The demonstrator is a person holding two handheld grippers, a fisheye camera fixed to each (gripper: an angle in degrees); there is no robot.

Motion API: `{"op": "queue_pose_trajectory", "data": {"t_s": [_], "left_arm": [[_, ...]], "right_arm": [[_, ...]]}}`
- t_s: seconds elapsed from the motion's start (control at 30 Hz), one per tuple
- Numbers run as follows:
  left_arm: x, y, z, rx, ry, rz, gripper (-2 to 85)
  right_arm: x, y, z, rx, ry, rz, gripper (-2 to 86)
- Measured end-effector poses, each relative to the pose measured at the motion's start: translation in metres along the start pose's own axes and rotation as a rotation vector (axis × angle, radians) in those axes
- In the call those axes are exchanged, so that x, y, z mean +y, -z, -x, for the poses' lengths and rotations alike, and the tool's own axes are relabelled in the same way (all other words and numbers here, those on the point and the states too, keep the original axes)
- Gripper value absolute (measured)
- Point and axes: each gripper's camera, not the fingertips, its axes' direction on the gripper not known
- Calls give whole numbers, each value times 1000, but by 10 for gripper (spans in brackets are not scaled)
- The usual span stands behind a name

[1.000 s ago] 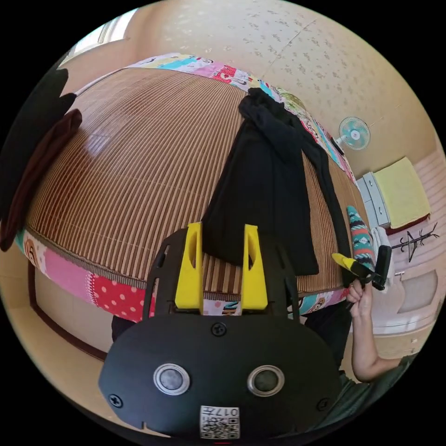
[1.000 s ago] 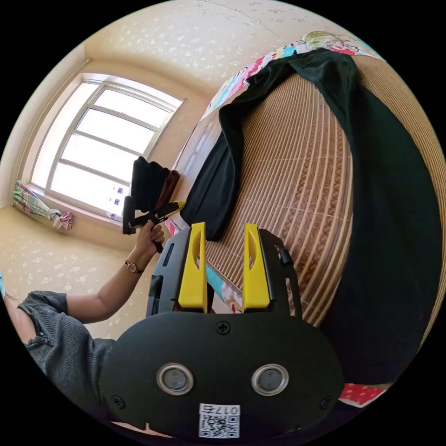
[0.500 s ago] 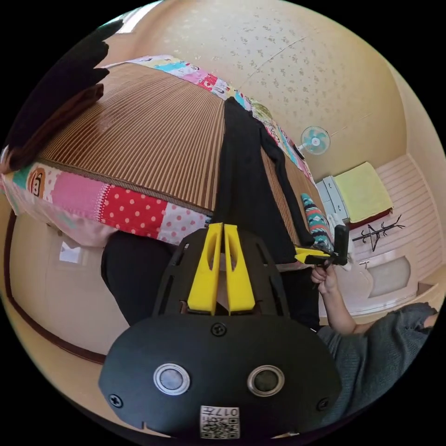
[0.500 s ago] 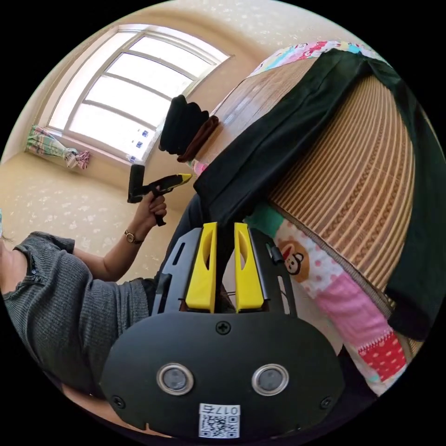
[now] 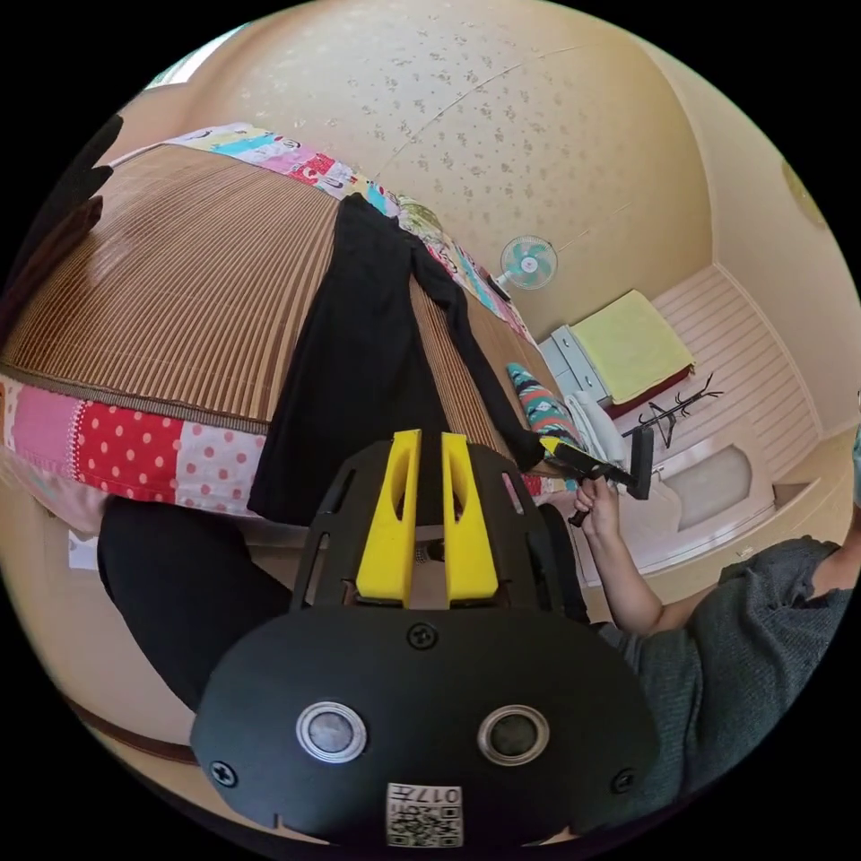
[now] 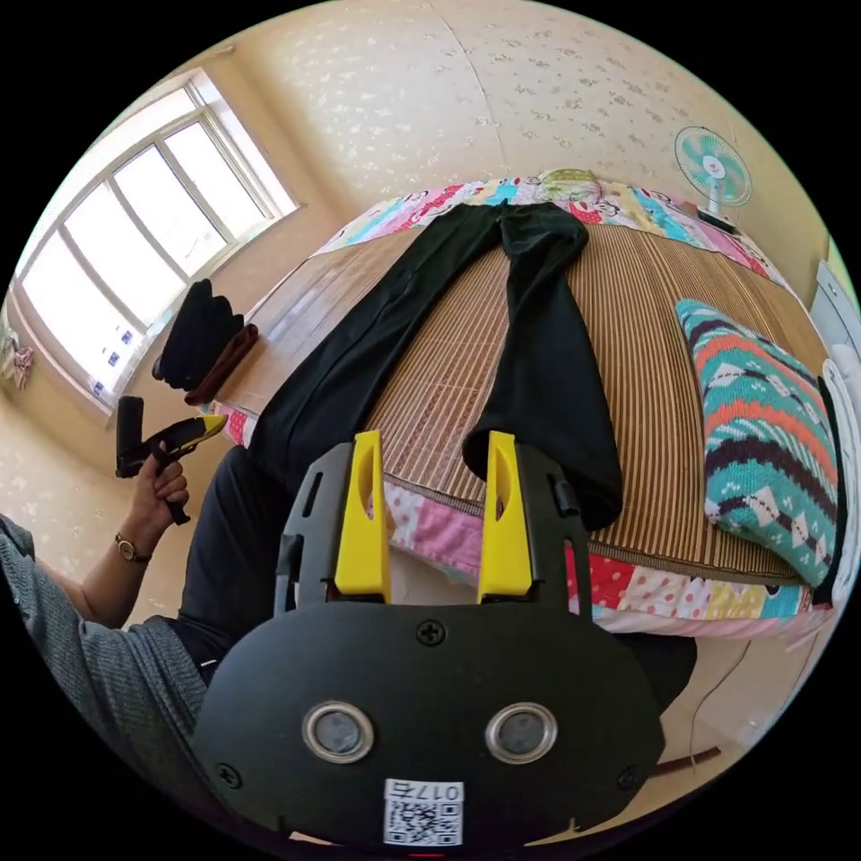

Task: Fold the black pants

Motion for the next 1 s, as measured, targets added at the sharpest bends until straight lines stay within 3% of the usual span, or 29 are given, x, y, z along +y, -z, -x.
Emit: {"op": "queue_pose_trajectory", "data": {"t_s": [0.1, 0.17, 0.23, 0.3, 0.4, 0.47, 0.57, 0.7, 0.77, 0.83, 1.0], "left_arm": [[3, -11, -20, 80, -116, 72, 51], [8, -21, -33, 118, -184, 137, 51], [18, -30, -48, 131, -257, 195, 51], [26, -33, -56, 109, -283, 218, 51], [38, -30, -58, 114, -281, 223, 51], [46, -29, -56, 147, -279, 227, 51], [54, -36, -56, 187, -312, 295, 51], [57, -41, -57, 100, -303, 332, 60], [54, -35, -51, 46, -261, 290, 66], [47, -31, -40, 25, -222, 259, 82], [14, -47, -27, -133, -234, 305, 92]], "right_arm": [[-1, -7, 5, 136, 85, 18, 128], [-2, -49, -6, 221, 167, 257, 99], [2, -71, -18, 229, 187, 385, 86], [-3, -50, -23, 170, 174, 354, 70], [-20, 25, -39, -232, 140, 135, 45], [-22, 84, -87, -699, 19, -135, 38], [-4, 124, -142, -926, -48, -317, 33], [38, 124, -189, -762, -189, -192, 32], [78, 112, -221, -558, -393, -24, 31], [105, 114, -237, -462, -468, 4, 31], [133, 133, -262, -650, -537, -140, 32]]}}
